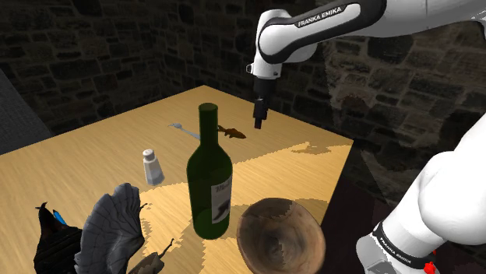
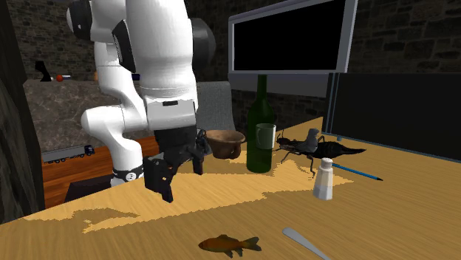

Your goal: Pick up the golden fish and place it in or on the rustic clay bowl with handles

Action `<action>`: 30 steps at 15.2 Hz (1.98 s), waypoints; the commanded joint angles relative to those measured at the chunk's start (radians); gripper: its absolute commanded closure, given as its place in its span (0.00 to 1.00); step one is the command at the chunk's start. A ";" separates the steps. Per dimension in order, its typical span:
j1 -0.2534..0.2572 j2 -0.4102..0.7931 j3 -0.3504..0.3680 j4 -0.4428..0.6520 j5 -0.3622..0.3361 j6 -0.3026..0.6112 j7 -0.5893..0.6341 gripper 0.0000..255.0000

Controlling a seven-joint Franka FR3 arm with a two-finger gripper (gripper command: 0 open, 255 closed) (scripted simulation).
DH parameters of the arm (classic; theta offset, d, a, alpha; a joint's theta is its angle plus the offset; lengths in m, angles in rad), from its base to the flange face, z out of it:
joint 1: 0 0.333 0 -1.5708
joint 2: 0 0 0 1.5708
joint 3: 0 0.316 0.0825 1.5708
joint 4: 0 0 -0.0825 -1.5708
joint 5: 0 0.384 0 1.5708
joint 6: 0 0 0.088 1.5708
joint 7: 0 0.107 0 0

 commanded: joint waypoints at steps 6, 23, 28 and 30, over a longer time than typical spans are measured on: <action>0.021 0.261 0.024 0.247 -0.001 0.036 -0.076 0.00; 0.044 0.476 0.046 0.401 -0.009 0.114 -0.118 0.00; 0.044 0.476 0.046 0.401 -0.009 0.114 -0.118 1.00; 0.044 0.476 0.046 0.401 -0.009 0.114 -0.118 1.00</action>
